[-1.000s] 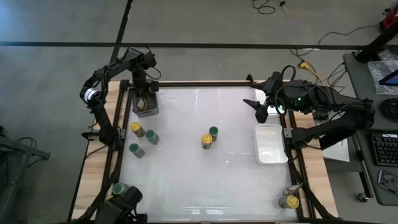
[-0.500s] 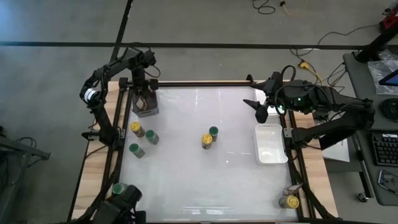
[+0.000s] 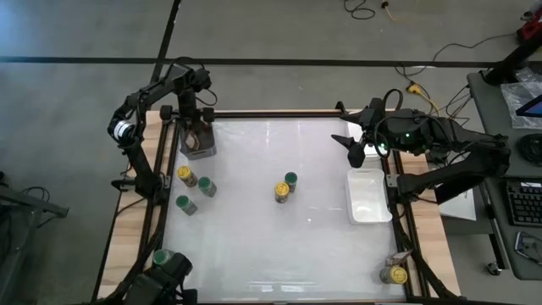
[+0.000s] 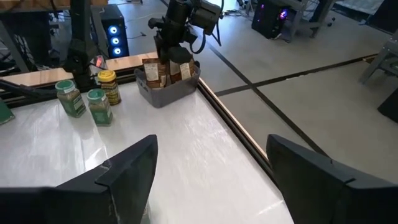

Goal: Sort spices by type
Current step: Put the orange seasoning bag into the black bin

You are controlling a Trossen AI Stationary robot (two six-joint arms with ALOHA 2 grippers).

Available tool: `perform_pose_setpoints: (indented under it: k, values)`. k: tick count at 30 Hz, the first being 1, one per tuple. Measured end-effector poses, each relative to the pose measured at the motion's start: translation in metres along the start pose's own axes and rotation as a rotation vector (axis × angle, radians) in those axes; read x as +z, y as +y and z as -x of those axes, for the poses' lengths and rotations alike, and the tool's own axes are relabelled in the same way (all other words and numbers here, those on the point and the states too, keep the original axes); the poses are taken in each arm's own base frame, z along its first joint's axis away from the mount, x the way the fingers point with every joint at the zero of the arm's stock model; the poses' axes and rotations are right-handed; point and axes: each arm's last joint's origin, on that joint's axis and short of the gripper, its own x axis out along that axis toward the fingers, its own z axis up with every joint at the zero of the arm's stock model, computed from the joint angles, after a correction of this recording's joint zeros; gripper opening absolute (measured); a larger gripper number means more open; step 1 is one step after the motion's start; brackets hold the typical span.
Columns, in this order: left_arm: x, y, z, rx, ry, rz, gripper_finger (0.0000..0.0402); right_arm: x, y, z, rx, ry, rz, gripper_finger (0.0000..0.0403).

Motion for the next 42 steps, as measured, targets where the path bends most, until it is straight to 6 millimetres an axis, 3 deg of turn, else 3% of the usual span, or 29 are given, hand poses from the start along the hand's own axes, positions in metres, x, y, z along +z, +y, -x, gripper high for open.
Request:
perform_pose_setpoints:
  k: [10,20,29,38,42]
  values:
    - [0.001,-0.001,0.002,-0.008,-0.018,0.025,0.0019,0.0,0.0,0.0,0.0,0.0,0.002,0.0292]
    - [0.001,-0.001,0.002,-0.008,-0.018,0.025,0.0045,0.0,0.0,0.0,0.0,0.0,0.003,0.031]
    - [0.001,-0.001,0.004,-0.009,-0.018,0.018,0.0098,0.0,0.0,0.0,0.0,0.0,0.003,0.0298]
    - [-0.004,-0.001,0.044,-0.062,-0.092,-0.051,0.0154,0.0,0.0,0.0,0.0,0.0,0.003,0.0295]
    - [-0.021,-0.013,0.07,-0.134,-0.171,-0.123,0.0165,0.0,0.0,0.0,0.001,0.0,0.003,0.0303]
